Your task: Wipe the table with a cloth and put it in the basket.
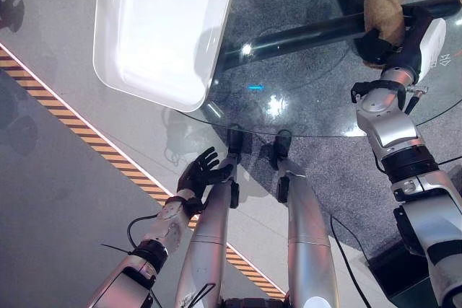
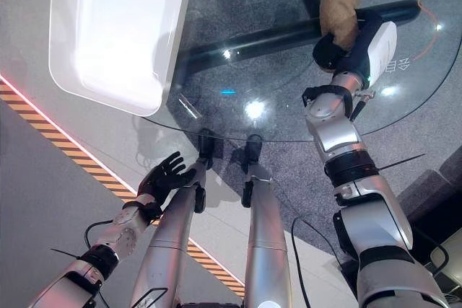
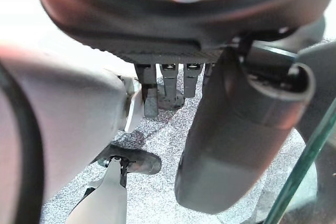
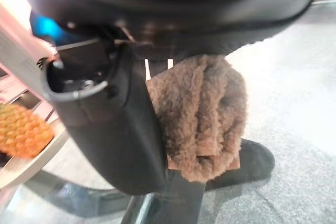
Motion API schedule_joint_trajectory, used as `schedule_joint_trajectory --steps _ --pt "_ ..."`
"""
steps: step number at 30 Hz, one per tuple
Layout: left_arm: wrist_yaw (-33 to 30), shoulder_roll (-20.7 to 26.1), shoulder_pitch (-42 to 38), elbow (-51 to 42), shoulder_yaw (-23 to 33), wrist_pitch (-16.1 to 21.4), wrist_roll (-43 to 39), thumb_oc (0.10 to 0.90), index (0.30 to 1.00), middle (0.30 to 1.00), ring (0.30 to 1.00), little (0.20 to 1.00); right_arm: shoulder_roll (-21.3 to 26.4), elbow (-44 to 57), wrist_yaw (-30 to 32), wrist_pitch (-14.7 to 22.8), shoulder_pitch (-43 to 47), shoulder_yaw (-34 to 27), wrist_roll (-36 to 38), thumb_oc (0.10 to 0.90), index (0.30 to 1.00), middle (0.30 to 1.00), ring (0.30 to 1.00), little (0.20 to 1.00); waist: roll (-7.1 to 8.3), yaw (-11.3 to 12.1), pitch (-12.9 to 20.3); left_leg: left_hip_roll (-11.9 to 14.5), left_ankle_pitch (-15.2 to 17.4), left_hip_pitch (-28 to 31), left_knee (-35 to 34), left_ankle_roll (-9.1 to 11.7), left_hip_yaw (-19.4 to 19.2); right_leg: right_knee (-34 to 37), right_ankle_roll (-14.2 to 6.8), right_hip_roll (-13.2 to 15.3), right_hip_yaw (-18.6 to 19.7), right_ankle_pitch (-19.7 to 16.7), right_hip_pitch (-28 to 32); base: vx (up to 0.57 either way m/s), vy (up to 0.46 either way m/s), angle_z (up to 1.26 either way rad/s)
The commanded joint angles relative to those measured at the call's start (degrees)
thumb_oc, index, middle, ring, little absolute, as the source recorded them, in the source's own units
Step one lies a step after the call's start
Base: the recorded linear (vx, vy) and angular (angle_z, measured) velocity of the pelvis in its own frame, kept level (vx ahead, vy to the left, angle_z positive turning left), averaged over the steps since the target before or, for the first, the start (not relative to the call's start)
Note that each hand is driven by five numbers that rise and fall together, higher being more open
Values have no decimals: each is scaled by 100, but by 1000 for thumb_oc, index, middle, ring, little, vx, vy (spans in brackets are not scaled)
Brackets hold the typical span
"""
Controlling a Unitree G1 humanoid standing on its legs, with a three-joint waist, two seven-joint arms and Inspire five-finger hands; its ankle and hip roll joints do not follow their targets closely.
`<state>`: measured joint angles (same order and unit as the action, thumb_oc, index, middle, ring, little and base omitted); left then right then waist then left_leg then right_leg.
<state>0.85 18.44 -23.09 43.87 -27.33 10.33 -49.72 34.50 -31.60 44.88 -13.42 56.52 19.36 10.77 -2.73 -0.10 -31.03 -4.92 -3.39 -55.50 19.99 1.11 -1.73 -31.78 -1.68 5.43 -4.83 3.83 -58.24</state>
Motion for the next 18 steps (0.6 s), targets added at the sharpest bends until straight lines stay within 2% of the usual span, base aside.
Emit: schedule_joint_trajectory --steps 1,9,18 --pt "145 -489 528 24 -326 -133 233 800 900 900 900 900 -291 747 -972 56 -204 836 -346 100 300 300 300 200 -147 216 123 -186 668 -217 839 -254 112 872 -356 -151 -4 -746 7 0 0 0" --pt "80 -523 509 -26 -341 -139 300 800 900 900 900 900 -464 990 -1534 -5 -374 1147 -694 100 300 300 300 200 -132 215 123 -198 625 -201 778 -237 123 898 -369 -137 -31 -752 12 0 -3 3" --pt "64 -513 541 -89 -349 -129 344 800 900 900 900 900 -583 1442 -2208 272 -631 1449 -1070 100 300 300 300 200 -113 204 123 -214 600 -227 752 -224 133 910 -378 -112 -63 -739 -18 0 0 0"
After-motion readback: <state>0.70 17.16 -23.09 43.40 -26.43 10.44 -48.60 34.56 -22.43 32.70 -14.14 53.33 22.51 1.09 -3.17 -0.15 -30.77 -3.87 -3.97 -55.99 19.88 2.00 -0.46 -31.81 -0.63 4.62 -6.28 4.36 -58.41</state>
